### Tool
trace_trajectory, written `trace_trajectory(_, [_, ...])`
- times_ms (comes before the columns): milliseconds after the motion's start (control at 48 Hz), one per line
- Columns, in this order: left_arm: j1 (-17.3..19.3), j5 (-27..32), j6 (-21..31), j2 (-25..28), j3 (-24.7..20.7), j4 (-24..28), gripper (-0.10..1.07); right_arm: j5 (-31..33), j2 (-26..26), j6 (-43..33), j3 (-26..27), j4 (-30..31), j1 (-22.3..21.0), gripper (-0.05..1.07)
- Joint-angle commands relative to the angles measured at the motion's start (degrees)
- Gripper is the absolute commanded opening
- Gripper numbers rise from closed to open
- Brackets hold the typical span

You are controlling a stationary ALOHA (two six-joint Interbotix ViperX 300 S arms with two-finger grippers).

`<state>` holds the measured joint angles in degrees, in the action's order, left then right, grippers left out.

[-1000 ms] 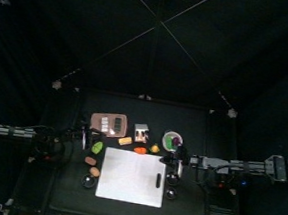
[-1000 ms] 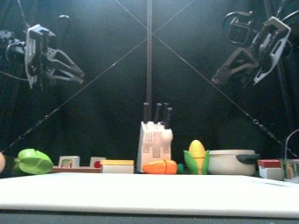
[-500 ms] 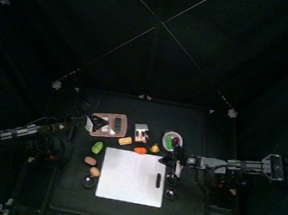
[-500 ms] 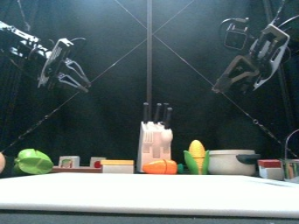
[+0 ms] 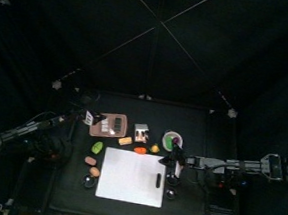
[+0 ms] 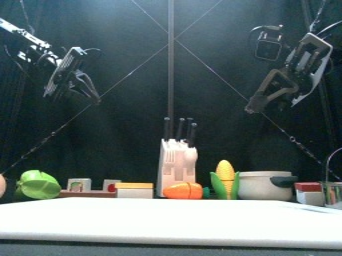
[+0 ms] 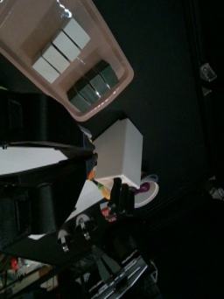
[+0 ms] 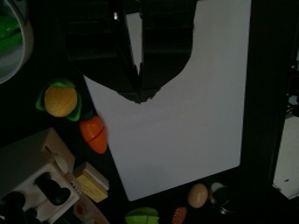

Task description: Grab white sushi roll

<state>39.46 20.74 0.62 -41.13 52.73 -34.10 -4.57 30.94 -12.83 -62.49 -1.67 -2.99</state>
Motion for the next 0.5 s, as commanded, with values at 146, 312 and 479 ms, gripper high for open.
trace_trajectory(146, [4.4,5.6,1.8,0.5,-3.6,3.6,0.54,-0.2,0.3,-0.1,1.1,-0.9,-0.1,0.01])
trace_trajectory(312, [5.0,9.8,9.9,2.0,-4.7,10.8,0.54,-0.2,0.0,-0.1,1.2,-1.1,-0.1,0.01])
trace_trajectory(479, [4.6,13.5,21.9,3.1,-5.7,22.0,0.54,-0.1,-0.4,-0.1,1.2,-1.1,-0.1,0.01])
